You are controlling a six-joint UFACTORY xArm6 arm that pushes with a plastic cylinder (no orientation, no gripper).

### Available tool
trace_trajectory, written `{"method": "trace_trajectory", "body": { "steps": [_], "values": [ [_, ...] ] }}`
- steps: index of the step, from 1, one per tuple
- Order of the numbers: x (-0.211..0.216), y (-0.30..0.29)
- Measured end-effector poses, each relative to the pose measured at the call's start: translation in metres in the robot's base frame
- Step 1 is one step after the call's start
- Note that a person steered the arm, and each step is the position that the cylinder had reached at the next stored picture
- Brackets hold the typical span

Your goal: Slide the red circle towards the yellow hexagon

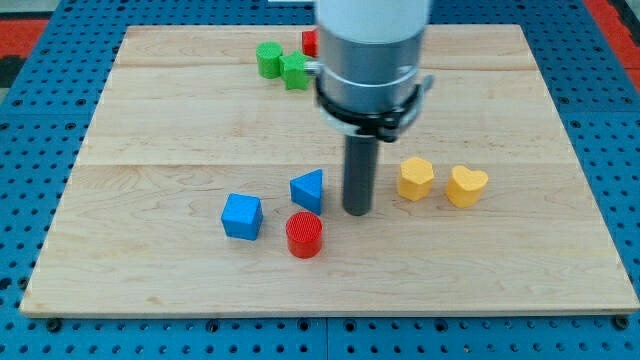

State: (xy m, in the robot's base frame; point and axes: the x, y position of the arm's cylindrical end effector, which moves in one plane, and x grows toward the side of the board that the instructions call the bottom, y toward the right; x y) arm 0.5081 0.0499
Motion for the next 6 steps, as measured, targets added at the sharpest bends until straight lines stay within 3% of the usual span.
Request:
{"method": "trace_trajectory", "body": {
  "steps": [1,2,3,5,6],
  "values": [
    [0.03,0.053],
    [0.084,0.004],
    [0.098,-0.092],
    [-0.001,-0.057],
    [0.001,-0.023]
  ]
}}
